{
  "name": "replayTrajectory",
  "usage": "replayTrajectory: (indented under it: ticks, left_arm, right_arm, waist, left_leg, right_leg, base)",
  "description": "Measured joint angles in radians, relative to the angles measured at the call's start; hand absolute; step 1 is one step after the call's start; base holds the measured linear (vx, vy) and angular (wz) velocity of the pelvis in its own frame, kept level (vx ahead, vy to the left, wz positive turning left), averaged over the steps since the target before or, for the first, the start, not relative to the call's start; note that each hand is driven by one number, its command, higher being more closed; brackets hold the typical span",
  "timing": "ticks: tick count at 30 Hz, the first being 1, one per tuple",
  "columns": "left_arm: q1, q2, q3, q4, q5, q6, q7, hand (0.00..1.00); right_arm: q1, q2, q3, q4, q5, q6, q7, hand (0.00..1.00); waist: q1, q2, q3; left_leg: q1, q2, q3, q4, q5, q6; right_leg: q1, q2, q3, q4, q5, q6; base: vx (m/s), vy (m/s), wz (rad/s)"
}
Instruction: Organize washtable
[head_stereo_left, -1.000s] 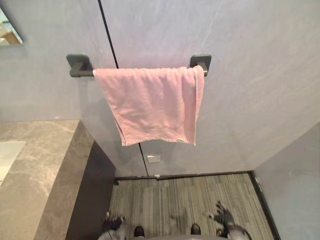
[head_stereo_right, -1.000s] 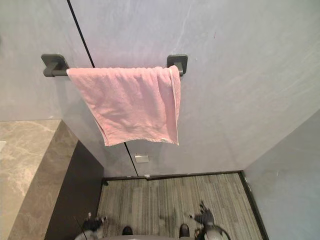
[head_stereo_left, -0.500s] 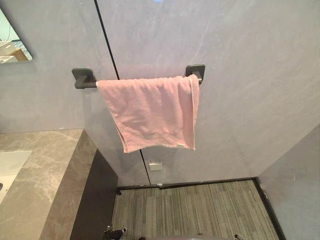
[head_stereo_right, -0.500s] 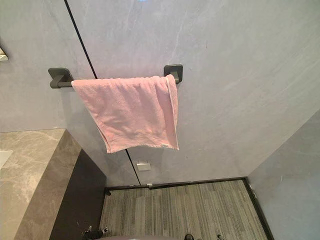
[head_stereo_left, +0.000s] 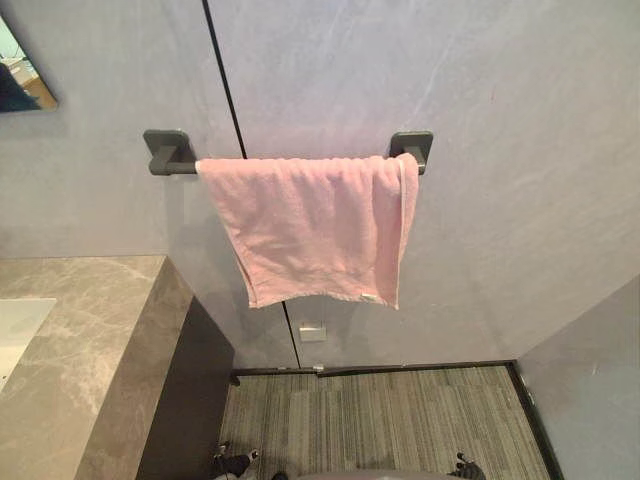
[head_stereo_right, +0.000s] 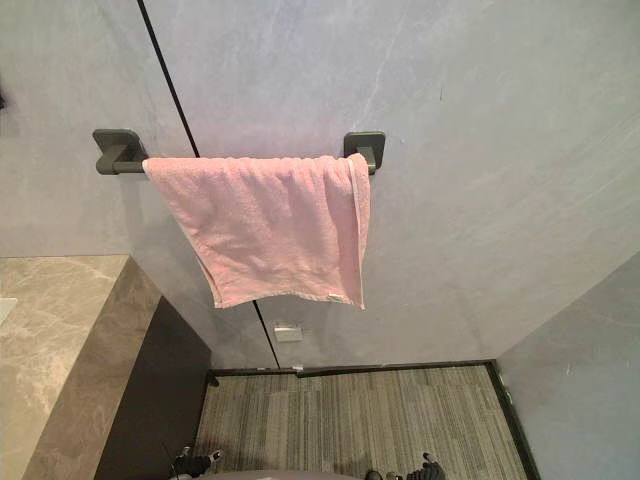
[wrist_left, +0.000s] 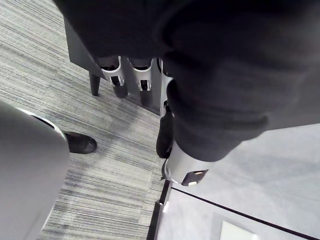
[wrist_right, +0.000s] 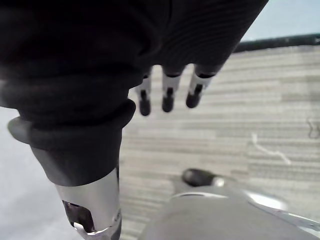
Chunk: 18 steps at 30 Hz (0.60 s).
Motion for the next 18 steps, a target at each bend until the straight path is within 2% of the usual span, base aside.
replayTrajectory:
  ticks: [6,18]
  left_arm:
    - [-0.009,0.002,0.005,0.020,0.000,0.001,0.000,0.00]
    - [-0.018,0.000,0.049,0.039,0.000,0.009,-0.001,0.00]
  right_arm:
    - [0.001,-0.004,0.000,0.000,-0.015,0.000,0.002,0.00]
    - [-0.003,-0.004,-0.003,0.002,-0.034,0.001,0.021,0.00]
  waist:
    - [-0.001,0.002,0.001]
    - [-0.004,0.003,0.001]
  left_leg:
    - [0.015,0.000,-0.001,0.000,-0.004,-0.005]
    - [0.012,0.000,-0.001,0.000,-0.011,-0.006]
  right_leg:
    - [-0.002,-0.003,-0.001,0.030,-0.021,-0.004]
    - [-0.001,-0.002,0.000,0.021,-0.017,0.002]
  base:
    - [-0.05,-0.002,-0.01]
    - [0.00,0.000,0.00]
